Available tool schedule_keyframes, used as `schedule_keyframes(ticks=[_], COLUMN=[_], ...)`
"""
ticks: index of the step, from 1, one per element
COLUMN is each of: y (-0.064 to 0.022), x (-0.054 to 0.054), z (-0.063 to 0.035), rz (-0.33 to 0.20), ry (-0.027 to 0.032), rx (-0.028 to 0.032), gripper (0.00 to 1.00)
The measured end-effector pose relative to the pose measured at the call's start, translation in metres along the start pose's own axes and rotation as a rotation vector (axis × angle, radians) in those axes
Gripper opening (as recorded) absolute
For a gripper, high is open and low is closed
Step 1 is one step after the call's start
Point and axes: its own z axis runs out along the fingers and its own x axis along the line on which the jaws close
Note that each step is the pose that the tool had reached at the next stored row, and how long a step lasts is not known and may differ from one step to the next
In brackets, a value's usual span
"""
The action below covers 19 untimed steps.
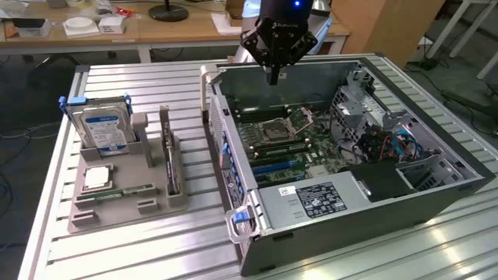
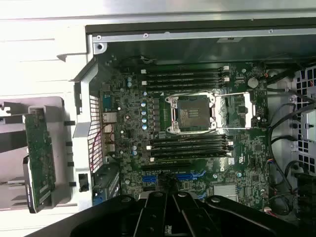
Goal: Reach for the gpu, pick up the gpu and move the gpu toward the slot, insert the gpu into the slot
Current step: 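Reach for the gpu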
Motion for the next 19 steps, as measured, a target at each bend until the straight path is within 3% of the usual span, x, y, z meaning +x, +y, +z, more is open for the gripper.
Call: schedule_keyframes(ticks=[10, 19], y=[0.0, -0.0008], x=[0.0004, 0.0094], z=[-0.0001, -0.0002], rz=[0.0, 0.0], ry=[0.0, 0.0], rx=[0.0001, 0.0], gripper=[0.1, 0.1])
